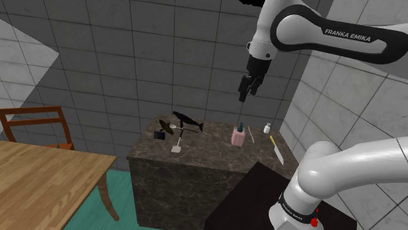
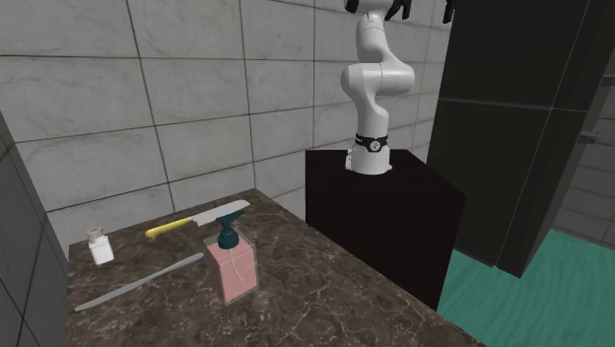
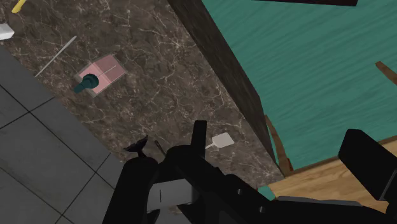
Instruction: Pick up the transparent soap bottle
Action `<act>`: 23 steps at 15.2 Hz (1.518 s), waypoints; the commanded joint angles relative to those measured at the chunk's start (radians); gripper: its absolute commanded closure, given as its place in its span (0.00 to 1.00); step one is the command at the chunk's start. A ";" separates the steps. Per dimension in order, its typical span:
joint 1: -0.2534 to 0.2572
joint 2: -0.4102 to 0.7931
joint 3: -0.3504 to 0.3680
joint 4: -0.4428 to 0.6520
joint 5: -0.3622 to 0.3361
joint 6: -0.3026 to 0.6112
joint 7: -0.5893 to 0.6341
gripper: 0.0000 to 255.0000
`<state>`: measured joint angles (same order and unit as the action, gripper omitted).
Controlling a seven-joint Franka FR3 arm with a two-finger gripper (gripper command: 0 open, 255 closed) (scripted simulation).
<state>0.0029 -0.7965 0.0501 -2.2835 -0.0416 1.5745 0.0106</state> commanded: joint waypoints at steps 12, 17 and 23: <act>-0.062 0.209 -0.199 -0.049 -0.075 0.216 -0.180 0.00; -0.082 0.347 -0.285 -0.025 -0.084 0.309 -0.265 0.00; -0.101 0.542 -0.381 0.042 -0.059 0.407 -0.378 0.00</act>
<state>-0.0956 -0.2927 -0.3148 -2.2474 -0.1070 1.9547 -0.3475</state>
